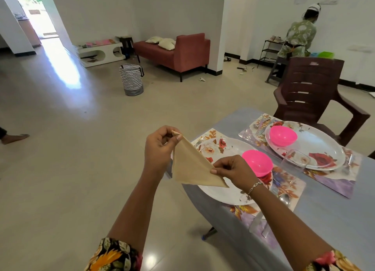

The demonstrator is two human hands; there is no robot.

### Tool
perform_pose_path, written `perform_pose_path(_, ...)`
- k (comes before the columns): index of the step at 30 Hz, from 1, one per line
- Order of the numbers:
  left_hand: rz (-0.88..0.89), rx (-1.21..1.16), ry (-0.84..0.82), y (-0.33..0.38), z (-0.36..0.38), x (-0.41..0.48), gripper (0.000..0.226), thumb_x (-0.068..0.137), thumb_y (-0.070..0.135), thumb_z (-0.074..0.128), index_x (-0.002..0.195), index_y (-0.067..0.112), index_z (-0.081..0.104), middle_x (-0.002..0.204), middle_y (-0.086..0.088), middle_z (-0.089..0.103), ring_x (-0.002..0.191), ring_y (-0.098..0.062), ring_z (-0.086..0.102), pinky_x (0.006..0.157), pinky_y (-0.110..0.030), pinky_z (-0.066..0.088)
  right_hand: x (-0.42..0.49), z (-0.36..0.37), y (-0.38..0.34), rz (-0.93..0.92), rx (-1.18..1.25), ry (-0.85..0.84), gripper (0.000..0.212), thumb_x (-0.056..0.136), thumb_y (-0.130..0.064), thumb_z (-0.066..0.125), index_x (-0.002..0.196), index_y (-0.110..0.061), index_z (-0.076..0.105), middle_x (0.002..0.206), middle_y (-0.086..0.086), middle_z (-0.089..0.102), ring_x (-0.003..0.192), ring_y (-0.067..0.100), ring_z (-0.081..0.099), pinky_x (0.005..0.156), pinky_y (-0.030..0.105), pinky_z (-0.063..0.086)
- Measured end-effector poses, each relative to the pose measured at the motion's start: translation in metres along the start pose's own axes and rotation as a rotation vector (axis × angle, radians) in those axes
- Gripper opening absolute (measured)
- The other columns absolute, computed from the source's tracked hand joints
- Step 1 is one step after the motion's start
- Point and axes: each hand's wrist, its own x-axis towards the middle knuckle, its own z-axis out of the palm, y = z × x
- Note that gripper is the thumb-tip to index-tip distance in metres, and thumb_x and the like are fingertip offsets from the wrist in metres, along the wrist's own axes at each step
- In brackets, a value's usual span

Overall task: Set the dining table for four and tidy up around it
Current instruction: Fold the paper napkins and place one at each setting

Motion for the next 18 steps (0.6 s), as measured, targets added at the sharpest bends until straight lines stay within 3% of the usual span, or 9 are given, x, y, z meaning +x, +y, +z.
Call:
perform_pose_path(3, -0.007, -0.036, -0.090, -0.002, 0.002, 0.002, 0.029, 0.087, -0.011, 0.052, 0.076, 0.015, 0.060, 0.068, 0.015, 0.063, 0.067, 0.001, 0.056, 0.067, -0.015, 0.045, -0.006, -0.007, 0.010, 0.064, 0.022, -0.069, 0.003, 0.077, -0.003, 0.070, 0.079, -0.005, 0.070, 0.072, 0.009, 0.064, 0.068, 0.014, 0.056, 0.066, 0.021, 0.049)
perform_pose_path(6, -0.011, -0.059, -0.262, -0.001, 0.004, 0.004, 0.030, 0.089, -0.012, 0.048, 0.079, 0.013, 0.061, 0.073, 0.011, 0.064, 0.075, -0.004, 0.058, 0.072, -0.015, 0.046, -0.013, -0.023, 0.014, 0.124, 0.031, -0.319, 0.017, 0.076, 0.002, 0.069, 0.085, -0.012, 0.068, 0.083, 0.006, 0.066, 0.078, 0.016, 0.061, 0.072, 0.018, 0.051)
perform_pose_path(10, -0.082, -0.107, -0.569, 0.000, 0.007, 0.008, 0.015, 0.087, -0.001, 0.051, 0.084, 0.009, 0.062, 0.091, -0.008, 0.062, 0.094, -0.014, 0.060, 0.088, -0.023, 0.048, -0.012, -0.040, 0.005, 0.154, 0.473, -0.219, 0.031, 0.085, 0.009, 0.053, 0.109, -0.009, 0.062, 0.112, 0.005, 0.067, 0.107, 0.012, 0.063, 0.093, 0.025, 0.050)
perform_pose_path(13, -0.169, -0.157, -0.764, -0.002, 0.013, 0.010, 0.016, 0.084, 0.007, 0.048, 0.086, 0.010, 0.063, 0.110, -0.002, 0.064, 0.111, -0.010, 0.058, 0.096, -0.025, 0.046, -0.004, -0.037, -0.003, 0.148, 0.621, -0.264, 0.035, 0.085, -0.004, 0.059, 0.119, -0.012, 0.056, 0.119, 0.004, 0.064, 0.114, 0.014, 0.059, 0.098, 0.027, 0.047)
perform_pose_path(15, -0.208, -0.231, -0.876, -0.001, 0.019, 0.011, 0.024, 0.086, 0.008, 0.049, 0.082, 0.020, 0.069, 0.118, 0.007, 0.065, 0.117, -0.010, 0.056, 0.096, -0.026, 0.045, -0.002, -0.029, -0.005, 0.157, 0.651, -0.336, 0.042, 0.078, -0.018, 0.065, 0.118, -0.014, 0.055, 0.112, 0.001, 0.065, 0.108, 0.013, 0.061, 0.090, 0.023, 0.050)
perform_pose_path(18, -0.236, -0.348, -0.918, -0.008, 0.025, 0.013, 0.012, 0.088, 0.010, 0.053, 0.085, 0.013, 0.064, 0.131, 0.001, 0.058, 0.124, -0.020, 0.049, 0.101, -0.047, 0.034, -0.004, -0.018, -0.001, 0.192, 0.762, -0.439, 0.076, 0.055, -0.040, 0.085, 0.117, -0.011, 0.054, 0.102, 0.001, 0.067, 0.096, 0.013, 0.064, 0.080, 0.022, 0.051)
